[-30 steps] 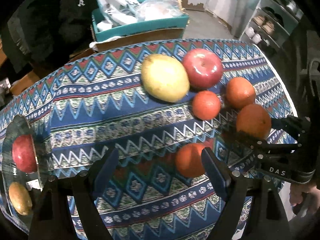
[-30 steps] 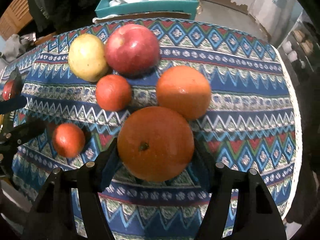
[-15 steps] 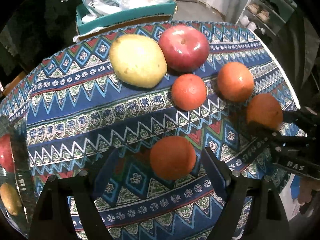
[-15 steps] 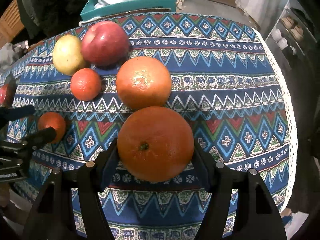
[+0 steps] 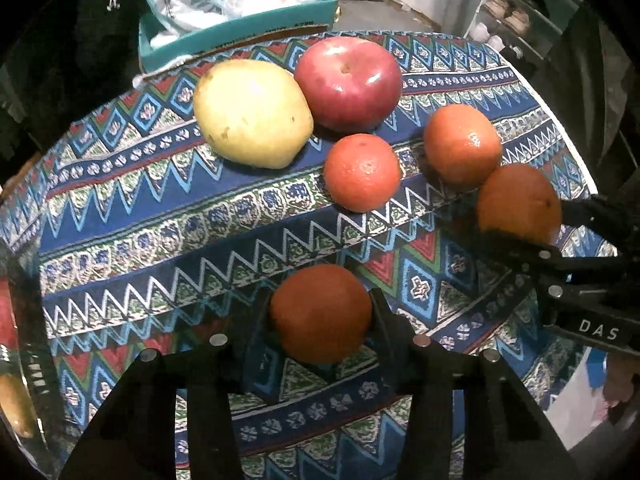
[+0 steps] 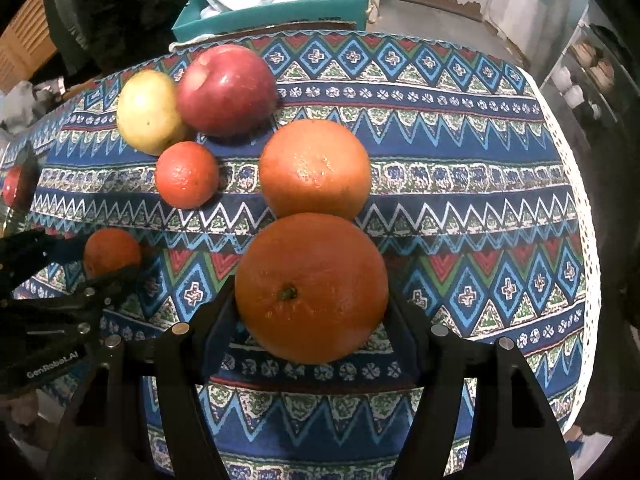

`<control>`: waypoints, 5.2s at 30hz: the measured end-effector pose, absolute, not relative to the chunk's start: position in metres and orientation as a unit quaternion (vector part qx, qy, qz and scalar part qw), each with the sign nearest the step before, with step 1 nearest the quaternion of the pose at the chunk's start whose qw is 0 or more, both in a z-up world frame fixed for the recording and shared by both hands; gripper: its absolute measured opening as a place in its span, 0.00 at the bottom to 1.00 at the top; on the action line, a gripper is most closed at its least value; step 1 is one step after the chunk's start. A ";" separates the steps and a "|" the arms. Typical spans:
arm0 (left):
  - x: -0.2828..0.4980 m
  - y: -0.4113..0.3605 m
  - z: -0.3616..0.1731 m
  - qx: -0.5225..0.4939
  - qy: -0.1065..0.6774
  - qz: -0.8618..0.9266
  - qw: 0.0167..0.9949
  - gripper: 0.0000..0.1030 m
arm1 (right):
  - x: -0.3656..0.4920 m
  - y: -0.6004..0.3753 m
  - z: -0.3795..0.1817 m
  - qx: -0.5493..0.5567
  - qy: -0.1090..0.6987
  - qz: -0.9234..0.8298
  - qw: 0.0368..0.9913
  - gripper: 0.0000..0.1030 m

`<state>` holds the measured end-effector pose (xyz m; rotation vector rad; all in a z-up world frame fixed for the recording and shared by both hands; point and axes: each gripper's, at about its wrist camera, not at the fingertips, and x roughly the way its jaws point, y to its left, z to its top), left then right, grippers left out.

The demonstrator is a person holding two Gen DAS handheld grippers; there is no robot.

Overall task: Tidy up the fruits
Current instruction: 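Lift the tangerine with the left gripper and the orange with the right gripper toward the bowl, then lower the tangerine into the glass bowl and open the left gripper while the right gripper releases the orange there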

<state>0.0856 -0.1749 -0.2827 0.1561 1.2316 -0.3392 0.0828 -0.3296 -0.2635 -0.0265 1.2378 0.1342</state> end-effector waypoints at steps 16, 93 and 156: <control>0.082 -0.149 -0.246 0.060 0.544 -0.130 0.827 0.46 | 0.070 -0.315 -0.238 -0.024 0.542 0.059 0.838 0.66; 0.034 0.065 -0.130 -0.059 0.456 0.000 0.888 0.46 | 0.067 -0.100 -0.103 -0.068 0.419 0.242 0.872 0.66; 0.044 0.208 -0.224 -0.132 0.528 0.084 0.834 0.60 | 0.067 0.050 -0.230 -0.119 0.556 0.334 0.751 0.69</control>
